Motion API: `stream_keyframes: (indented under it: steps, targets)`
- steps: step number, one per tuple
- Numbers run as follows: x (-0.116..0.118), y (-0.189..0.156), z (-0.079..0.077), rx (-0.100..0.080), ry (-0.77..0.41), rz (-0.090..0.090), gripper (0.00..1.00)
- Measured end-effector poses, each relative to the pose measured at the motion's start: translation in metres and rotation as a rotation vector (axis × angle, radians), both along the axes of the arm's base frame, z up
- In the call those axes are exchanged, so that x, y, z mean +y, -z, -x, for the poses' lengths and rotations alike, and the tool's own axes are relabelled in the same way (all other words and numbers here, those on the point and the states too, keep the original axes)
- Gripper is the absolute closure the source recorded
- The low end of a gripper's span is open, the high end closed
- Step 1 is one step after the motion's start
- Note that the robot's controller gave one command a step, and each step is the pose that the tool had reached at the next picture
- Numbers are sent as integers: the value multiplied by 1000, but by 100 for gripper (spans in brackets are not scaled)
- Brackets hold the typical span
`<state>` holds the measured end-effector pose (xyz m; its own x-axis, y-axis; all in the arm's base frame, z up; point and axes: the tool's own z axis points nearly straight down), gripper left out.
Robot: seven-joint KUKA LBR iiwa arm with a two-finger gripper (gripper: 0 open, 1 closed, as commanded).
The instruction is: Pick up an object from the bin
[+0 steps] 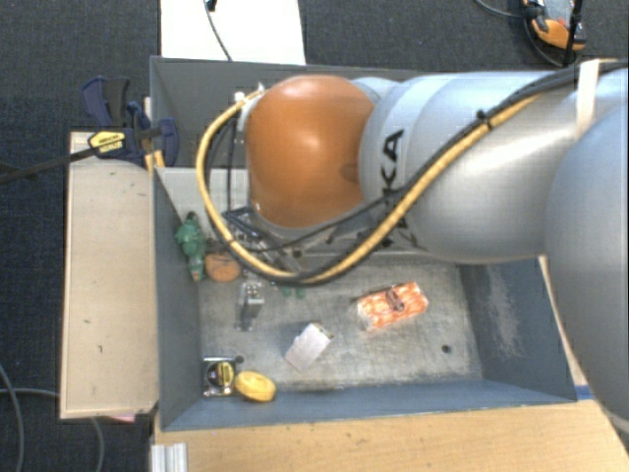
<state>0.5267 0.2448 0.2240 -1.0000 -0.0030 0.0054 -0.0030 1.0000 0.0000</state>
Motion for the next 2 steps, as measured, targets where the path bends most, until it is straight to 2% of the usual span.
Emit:
stream_keyframes:
  steps: [1,2]
  targets:
    - [-1,-4,-2,-8,5,-2,0]
    - [0,66,-31,-13,-20,-4,0]
